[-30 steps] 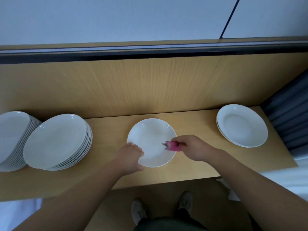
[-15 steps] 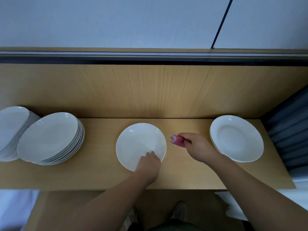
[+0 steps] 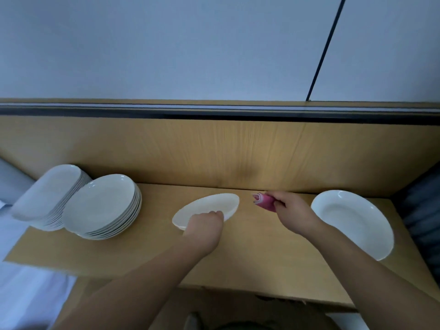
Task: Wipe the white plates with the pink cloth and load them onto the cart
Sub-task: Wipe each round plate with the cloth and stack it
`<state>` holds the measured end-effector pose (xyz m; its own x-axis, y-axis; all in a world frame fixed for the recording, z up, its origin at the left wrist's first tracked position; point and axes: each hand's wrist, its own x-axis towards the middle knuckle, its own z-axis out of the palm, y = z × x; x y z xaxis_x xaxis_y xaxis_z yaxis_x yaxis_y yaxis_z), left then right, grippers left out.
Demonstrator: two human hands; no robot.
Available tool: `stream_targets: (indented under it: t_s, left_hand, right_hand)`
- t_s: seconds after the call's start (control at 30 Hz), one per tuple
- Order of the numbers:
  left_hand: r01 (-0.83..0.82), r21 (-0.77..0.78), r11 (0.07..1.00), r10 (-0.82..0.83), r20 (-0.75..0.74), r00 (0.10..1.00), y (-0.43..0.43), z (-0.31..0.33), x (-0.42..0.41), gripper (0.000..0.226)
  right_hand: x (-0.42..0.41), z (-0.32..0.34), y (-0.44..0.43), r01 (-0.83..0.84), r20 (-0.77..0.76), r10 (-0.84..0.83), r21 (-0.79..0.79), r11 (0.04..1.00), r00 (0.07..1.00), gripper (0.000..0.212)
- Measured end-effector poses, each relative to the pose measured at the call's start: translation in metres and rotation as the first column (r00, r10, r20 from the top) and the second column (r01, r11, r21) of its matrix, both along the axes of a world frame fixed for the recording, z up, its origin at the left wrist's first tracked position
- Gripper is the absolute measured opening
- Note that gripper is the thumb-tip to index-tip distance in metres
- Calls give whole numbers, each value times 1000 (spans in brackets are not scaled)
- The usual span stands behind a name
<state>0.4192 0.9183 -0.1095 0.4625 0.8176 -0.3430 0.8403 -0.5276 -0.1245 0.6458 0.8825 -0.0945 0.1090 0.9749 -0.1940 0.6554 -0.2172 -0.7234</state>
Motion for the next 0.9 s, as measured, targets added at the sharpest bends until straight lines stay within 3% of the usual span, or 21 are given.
stream_targets:
  t_s: [0.1,0.23,0.47,0.9]
  left_hand:
    - [-37,34,999,34,81,996,11,23,-1,17]
    - [-34,17,999,29,218,975,13,47,6,23]
    - [-197,-178,964,262,535,803,10,46,17,30]
    - [-332,-308,891,453,600,659,31,24,-26,25]
  right_hand:
    - [3,10,5,-1,-11,1,41,999,1000,44]
    - [6,24,11,14,0,-15,104,994,1000,45]
    - [14,35,14,20,-16,-18,117,993,1000,46]
    - [-22,22,35,-55,5,55,48,997,998,45]
